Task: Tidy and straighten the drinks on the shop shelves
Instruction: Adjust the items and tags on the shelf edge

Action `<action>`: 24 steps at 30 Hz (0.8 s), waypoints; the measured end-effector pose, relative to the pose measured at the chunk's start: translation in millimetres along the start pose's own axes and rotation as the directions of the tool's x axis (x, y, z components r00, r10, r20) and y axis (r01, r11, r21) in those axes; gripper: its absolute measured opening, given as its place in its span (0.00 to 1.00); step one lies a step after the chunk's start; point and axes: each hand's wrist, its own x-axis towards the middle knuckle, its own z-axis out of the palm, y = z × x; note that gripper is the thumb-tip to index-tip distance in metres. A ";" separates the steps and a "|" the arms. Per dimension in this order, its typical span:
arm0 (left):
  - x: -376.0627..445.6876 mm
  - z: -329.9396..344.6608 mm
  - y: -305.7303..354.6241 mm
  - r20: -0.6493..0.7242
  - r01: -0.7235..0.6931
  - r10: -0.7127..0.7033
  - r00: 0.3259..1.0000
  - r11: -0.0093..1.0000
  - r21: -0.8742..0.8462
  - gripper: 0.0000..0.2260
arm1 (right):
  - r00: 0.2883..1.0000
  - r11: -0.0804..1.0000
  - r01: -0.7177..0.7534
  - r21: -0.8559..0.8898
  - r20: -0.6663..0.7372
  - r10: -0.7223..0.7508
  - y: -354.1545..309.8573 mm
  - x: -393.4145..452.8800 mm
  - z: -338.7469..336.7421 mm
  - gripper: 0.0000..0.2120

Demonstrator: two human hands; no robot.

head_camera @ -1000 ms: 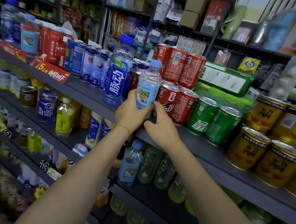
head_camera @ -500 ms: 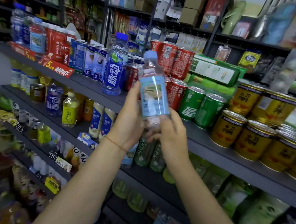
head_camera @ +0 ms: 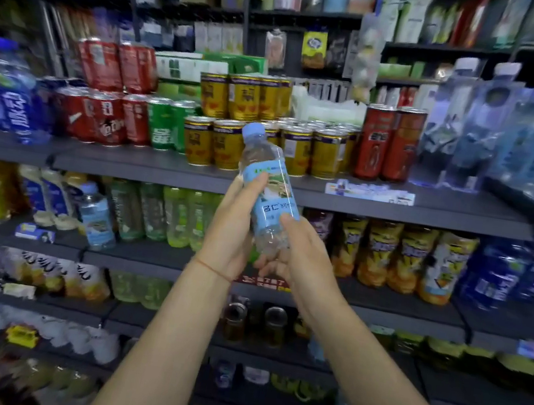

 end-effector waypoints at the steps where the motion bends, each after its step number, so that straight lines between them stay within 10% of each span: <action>1: -8.7 16.6 -12.1 0.028 0.003 -0.004 1.000 1.000 0.016 0.18 | 1.000 0.999 0.030 -0.032 0.001 -0.030 -1.2 -10.8 -21.1 0.11; 15: 5.9 186.9 -91.9 0.261 -0.206 0.118 0.958 0.917 0.341 0.19 | 0.883 0.853 0.446 -0.270 -0.021 -0.469 -87.5 -8.4 -201.7 0.17; 24: 65.2 271.2 -149.3 0.400 -0.355 0.220 0.890 0.885 0.302 0.27 | 0.690 0.389 0.367 -0.845 -0.033 -0.723 -146.2 26.3 -303.9 0.28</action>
